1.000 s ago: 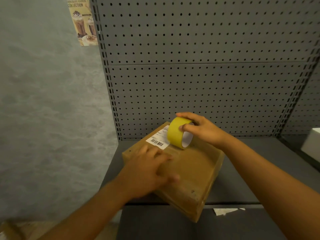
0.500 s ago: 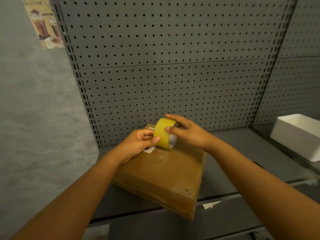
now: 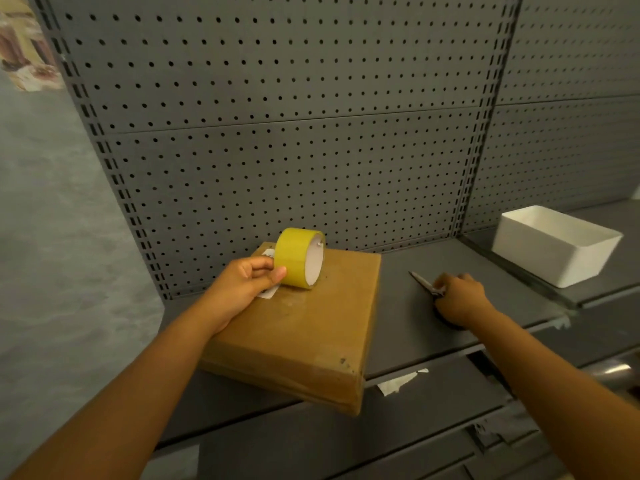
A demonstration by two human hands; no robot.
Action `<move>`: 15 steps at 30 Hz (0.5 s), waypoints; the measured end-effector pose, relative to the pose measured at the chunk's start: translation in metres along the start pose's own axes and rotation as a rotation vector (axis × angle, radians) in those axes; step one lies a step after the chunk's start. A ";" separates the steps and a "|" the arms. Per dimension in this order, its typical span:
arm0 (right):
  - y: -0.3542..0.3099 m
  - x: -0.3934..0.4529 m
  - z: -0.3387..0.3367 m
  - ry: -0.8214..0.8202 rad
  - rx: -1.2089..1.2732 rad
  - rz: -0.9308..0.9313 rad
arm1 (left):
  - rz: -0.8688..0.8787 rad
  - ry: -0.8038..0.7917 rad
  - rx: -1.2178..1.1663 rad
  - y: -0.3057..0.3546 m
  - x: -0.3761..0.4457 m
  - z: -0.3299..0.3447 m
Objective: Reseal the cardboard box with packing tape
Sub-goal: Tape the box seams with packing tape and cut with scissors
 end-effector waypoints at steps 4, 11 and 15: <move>0.017 -0.005 0.009 -0.022 -0.019 0.077 | 0.009 0.017 -0.004 0.000 -0.001 0.001; 0.004 -0.020 0.009 -0.068 0.057 0.094 | 0.016 0.045 -0.003 -0.001 0.000 0.000; -0.014 -0.027 0.001 0.000 0.214 0.072 | 0.014 0.040 -0.006 -0.003 0.001 0.000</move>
Point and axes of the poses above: each hand's wrist, its own x-axis towards the middle knuckle, its own z-axis out of the palm, y = z × x, the point moved 4 cm from there along x, towards the middle knuckle, and after that the axes turned 10 degrees about -z, right-handed, at the moved point
